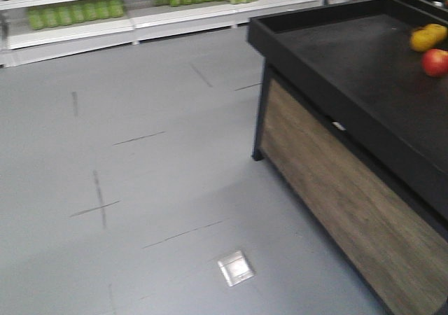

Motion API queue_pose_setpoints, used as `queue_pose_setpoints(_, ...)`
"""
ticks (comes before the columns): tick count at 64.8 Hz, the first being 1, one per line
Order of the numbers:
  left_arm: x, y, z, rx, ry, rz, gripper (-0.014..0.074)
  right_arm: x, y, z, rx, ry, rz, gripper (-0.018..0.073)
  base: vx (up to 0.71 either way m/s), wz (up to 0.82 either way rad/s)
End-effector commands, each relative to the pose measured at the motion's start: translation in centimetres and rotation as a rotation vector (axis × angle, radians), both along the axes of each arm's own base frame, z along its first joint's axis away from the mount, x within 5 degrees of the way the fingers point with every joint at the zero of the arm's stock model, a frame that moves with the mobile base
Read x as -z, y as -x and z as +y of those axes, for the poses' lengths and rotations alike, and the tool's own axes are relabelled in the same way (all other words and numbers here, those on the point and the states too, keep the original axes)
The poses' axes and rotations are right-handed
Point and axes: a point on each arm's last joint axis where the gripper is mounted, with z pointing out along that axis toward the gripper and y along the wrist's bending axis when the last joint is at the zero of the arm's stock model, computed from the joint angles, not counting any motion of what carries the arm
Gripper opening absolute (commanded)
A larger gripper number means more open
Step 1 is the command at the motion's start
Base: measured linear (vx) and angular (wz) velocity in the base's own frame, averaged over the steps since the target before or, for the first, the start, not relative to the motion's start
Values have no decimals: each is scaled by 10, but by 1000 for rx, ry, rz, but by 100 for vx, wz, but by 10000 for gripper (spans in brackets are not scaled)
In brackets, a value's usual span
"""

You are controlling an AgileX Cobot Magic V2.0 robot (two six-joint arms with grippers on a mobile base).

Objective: Pick three apples into basket with both arms
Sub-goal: 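Turn the base and approach the table holding the light-blue basket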

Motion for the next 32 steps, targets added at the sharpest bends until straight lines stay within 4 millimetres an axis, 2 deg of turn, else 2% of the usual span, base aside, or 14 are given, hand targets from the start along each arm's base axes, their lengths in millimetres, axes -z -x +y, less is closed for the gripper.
queue_pose_setpoints(1,-16,0,0,-4,16,-108,-6,-5,-1,-1,12,-1,-74,-4,14,-55)
queue_pose_setpoints(32,-16,0,0,-3,16,-108,-6,-5,-1,-1,12,-1,-74,-4,14,-63)
